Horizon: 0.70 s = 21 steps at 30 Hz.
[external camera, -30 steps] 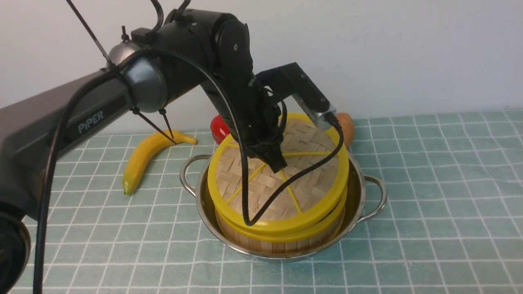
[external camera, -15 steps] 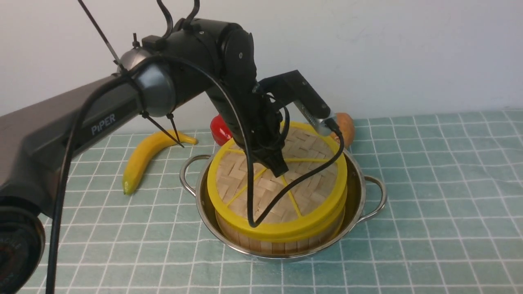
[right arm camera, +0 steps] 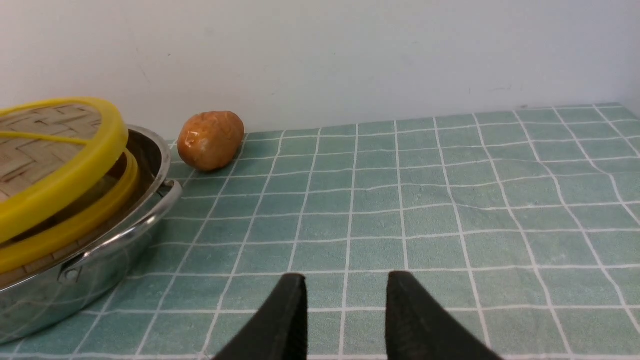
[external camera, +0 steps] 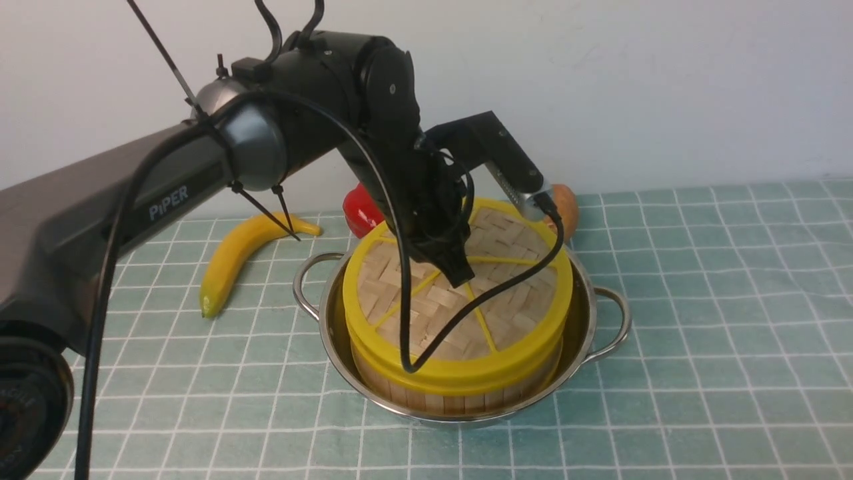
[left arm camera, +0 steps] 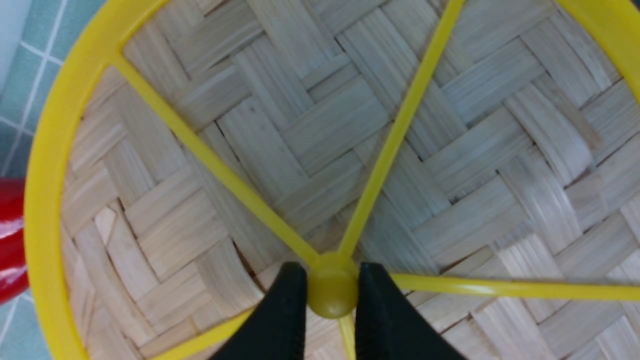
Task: Place the steamer in the pot on the blue tablecloth, and put the lid on the steamer.
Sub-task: 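Place the yellow bamboo steamer lid onto the steamer in the pot with the left gripper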
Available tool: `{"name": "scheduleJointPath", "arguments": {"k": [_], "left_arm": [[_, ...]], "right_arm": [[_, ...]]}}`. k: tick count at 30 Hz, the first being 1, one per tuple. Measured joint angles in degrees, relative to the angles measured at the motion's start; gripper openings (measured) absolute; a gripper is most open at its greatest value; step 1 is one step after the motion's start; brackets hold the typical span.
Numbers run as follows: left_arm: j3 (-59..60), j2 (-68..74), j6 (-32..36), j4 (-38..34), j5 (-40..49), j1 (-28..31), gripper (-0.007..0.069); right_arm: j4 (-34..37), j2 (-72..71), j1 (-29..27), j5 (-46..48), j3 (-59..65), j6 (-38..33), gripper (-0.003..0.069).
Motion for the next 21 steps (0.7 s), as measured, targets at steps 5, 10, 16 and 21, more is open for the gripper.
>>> {"name": "scheduleJointPath", "arguments": {"k": [5,10,16,21], "left_arm": [[0.0,0.0,0.2,-0.2,0.0,0.0,0.0113],[0.0,0.0,0.6,-0.2,0.0,0.0,0.0113],[0.0,0.6,0.4,-0.2,0.0,0.0,0.0113],[0.0,0.6,0.0,0.2,-0.3,0.0,0.0113]], "right_arm": [[0.0,0.0,0.0,0.0,0.0,0.0,0.0243],[0.0,0.0,0.0,0.0,0.0,0.0,0.0243],[0.0,0.0,0.0,0.0,0.0,0.0,0.0243],[0.0,0.0,0.0,0.0,0.0,0.0,0.0243]]}}
